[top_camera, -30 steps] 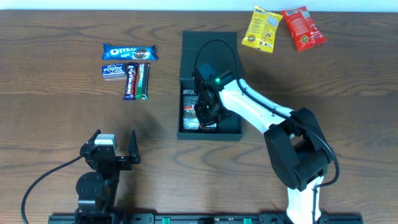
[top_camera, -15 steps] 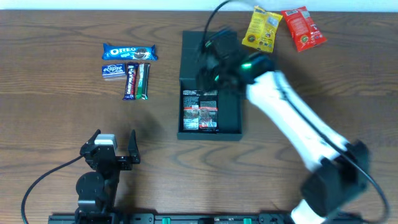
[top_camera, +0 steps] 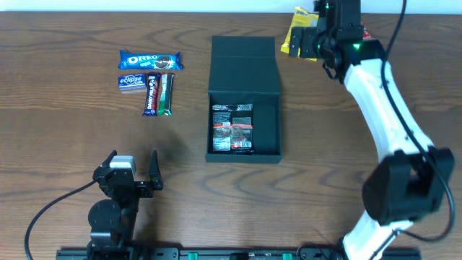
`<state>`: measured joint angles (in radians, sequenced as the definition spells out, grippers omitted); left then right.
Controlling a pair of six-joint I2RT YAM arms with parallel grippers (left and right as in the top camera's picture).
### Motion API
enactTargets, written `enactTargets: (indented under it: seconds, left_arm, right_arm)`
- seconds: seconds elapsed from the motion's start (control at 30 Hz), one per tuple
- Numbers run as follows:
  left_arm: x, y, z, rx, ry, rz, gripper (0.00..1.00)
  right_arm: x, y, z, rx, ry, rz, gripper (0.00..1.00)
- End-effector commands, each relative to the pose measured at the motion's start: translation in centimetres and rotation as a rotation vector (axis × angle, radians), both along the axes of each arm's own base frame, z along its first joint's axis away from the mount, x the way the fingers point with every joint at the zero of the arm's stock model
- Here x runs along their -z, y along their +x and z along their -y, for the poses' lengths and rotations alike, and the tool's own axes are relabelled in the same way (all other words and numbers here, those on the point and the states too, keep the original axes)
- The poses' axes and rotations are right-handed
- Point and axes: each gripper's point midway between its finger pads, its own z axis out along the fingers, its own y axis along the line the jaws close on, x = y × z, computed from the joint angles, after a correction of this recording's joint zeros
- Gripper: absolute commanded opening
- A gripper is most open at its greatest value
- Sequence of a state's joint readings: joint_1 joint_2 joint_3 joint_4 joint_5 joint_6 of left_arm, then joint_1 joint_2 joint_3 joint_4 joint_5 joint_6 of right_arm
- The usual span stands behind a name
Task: Pack container
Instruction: 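Move right gripper to the yellow snack bag and grasp it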
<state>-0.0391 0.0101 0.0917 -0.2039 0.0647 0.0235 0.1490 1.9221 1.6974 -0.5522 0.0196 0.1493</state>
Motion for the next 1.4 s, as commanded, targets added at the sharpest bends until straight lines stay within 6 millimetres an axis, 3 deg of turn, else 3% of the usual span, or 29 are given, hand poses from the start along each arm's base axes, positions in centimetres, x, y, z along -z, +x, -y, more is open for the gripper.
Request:
enactTargets:
  seconds: [0.0,0.2,0.4,0.6,0.87,1.17,1.37]
  left_arm:
    - [1.4,0.0,-0.1,-0.002,0.006,-0.03,0.95]
    - [1.4,0.0,-0.1,-0.002,0.007,-0.03,0.95]
    - [1.4,0.0,-0.1,-0.002,0.007,-0.03,0.95]
    - [1.4,0.0,-0.1,-0.002,0.007,-0.03,0.95]
    - [1.4,0.0,-0.1,-0.002,0.007,-0.03,0.96]
    - [1.4,0.0,-0.1,-0.002,0.007,-0.03,0.95]
    - [1.4,0.0,-0.1,-0.002,0.006,-0.03,0.95]
  right_arm:
    - [1.0,3.3,1.7,0.019,-0.063,0.02,0.99]
    - [5.0,10.2,2.4,0.005,-0.096,-0.009,0.99]
    - [9.7,13.9,3.3,0.052,-0.009,-0.033,0.99]
    - [13.6,13.8,4.4,0.075,0.033,-0.097,0.99]
    - [17.3,13.1,3.4,0.046,0.065,-0.167,0.99]
    - [18.6,12.3,3.1,0.039,0.067,-0.21,0.98]
    - [18.8,12.2,3.1,0.039,0.066,-0.218,0.82]
